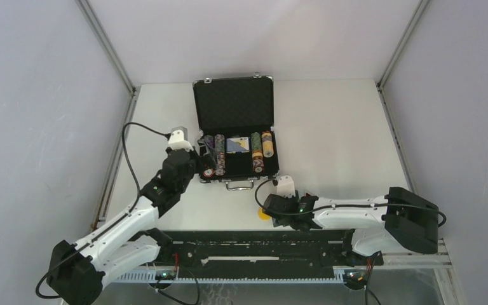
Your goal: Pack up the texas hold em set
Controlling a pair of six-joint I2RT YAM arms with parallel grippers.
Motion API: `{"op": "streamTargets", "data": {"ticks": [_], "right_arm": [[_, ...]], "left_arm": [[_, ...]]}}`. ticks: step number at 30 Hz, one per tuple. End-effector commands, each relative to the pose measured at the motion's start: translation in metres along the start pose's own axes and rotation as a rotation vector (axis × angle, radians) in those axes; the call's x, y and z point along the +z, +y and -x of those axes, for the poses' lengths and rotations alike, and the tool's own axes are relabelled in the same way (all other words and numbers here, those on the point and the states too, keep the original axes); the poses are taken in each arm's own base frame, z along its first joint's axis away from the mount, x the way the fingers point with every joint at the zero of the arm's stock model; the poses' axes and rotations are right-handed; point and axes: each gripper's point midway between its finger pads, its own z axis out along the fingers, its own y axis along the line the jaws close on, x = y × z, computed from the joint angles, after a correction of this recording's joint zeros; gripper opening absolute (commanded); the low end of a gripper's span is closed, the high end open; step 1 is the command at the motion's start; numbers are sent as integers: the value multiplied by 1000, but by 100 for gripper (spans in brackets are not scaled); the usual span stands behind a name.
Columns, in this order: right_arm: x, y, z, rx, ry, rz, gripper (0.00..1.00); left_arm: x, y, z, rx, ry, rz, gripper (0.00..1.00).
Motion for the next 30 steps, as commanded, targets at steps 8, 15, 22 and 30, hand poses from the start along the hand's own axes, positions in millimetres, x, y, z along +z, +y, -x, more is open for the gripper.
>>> {"op": "streamTargets", "data": {"ticks": [8,15,22,30], "right_arm": [[-4,10,17,73,-32,33,49],[-10,9,30,106,-56,64,47],[-17,6,53,127,-98,114,47],[-16,5,91,87,-130,100,47]], "left_arm": [[4,-4,-7,5,24,-15,92],[4,-3,-7,8,25,-11,92],[4,-3,-6,6,22,-8,92],[4,-3,-6,7,24,-7,92]]}}
